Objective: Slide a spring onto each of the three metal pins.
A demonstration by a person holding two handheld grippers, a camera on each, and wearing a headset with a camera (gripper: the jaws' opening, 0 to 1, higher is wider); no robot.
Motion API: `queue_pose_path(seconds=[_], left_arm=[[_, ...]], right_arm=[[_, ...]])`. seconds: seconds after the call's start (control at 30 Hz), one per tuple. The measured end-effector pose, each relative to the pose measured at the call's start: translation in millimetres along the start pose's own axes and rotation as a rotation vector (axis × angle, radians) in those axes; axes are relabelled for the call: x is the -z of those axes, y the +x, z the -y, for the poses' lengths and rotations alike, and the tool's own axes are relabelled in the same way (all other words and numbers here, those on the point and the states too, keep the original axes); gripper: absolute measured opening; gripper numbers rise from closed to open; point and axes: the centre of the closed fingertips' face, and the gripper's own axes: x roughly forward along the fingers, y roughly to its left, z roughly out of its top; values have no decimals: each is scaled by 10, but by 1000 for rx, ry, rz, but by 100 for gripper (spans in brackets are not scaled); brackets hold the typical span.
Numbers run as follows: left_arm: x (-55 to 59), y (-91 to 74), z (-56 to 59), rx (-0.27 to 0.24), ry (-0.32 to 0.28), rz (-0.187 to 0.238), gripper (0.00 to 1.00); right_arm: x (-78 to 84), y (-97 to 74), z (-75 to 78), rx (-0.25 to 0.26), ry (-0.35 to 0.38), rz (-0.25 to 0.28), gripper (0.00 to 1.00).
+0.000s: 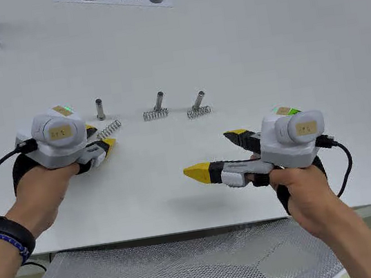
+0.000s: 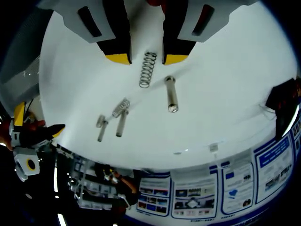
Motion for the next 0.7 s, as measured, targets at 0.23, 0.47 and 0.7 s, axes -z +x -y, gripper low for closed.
queue_pose_path(seconds=[0.23,0.47,0.7], left_arm=[[-2,39,-64,-39,38,-10,14],[17,29,-28,-22,49,-21,11],[45,-42,24,-10,40,-17,11]], right_arm=[[8,5,-5,-2,0,-1,85],[-14,20,-37,-12,-11,-3,84],[-39,29,-40,-15,-14,1,84]])
